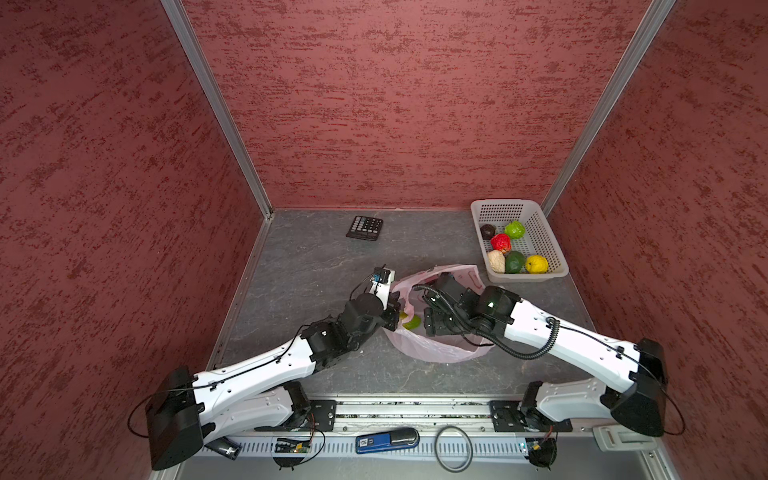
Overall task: Untie the knot of the plastic bag and take out the fruit
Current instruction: 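Reach into the bag and grasp a spotted green fruit with the right gripper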
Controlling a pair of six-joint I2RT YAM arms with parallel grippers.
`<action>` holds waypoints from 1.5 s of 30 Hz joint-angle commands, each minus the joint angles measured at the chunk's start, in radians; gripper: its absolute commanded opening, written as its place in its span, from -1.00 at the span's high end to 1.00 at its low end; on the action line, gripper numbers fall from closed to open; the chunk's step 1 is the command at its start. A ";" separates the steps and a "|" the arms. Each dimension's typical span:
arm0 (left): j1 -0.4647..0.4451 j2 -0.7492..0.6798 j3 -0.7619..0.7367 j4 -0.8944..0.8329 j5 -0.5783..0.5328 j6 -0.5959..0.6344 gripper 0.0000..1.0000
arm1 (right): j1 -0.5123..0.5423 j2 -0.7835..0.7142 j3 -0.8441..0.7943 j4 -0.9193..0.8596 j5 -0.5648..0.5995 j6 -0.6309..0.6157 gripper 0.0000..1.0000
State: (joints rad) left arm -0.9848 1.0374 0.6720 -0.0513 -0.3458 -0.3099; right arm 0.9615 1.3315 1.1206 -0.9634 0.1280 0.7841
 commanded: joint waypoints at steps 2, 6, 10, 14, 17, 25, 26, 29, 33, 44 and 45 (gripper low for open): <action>-0.016 0.016 0.032 0.007 -0.016 -0.011 1.00 | 0.004 0.022 -0.067 0.126 0.026 -0.003 -0.74; -0.030 0.027 0.018 0.021 -0.010 -0.012 1.00 | -0.044 0.060 -0.145 0.270 0.006 0.015 -0.78; -0.056 0.042 0.004 0.028 -0.004 -0.017 1.00 | -0.102 0.097 -0.174 0.399 0.052 0.075 -0.79; -0.086 0.064 0.003 0.038 0.002 -0.004 1.00 | -0.133 0.130 -0.178 0.455 0.138 0.143 -0.81; -0.096 0.084 0.007 0.043 0.000 0.004 1.00 | -0.155 0.140 -0.225 0.529 0.176 0.213 -0.80; -0.100 0.093 0.002 0.057 0.002 0.015 1.00 | -0.210 0.145 -0.282 0.620 0.246 0.319 -0.83; -0.100 0.095 0.000 0.059 0.003 0.017 1.00 | -0.220 0.149 -0.285 0.628 0.242 0.326 -0.84; -0.099 0.099 0.001 0.058 0.005 0.023 1.00 | -0.244 0.153 -0.294 0.661 0.240 0.334 -0.84; -0.099 0.102 -0.001 0.062 0.007 0.026 1.00 | -0.268 0.159 -0.299 0.699 0.238 0.340 -0.87; -0.100 0.111 -0.011 0.076 0.026 0.025 1.00 | -0.288 0.284 -0.268 0.767 0.278 0.348 -0.95; -0.101 0.111 -0.011 0.075 0.026 0.025 1.00 | -0.288 0.298 -0.266 0.774 0.292 0.346 -0.97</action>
State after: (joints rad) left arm -1.0794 1.1412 0.6712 0.0017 -0.3359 -0.2981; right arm 0.6788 1.6043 0.8349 -0.2306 0.3470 1.0885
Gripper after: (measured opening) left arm 0.045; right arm 0.978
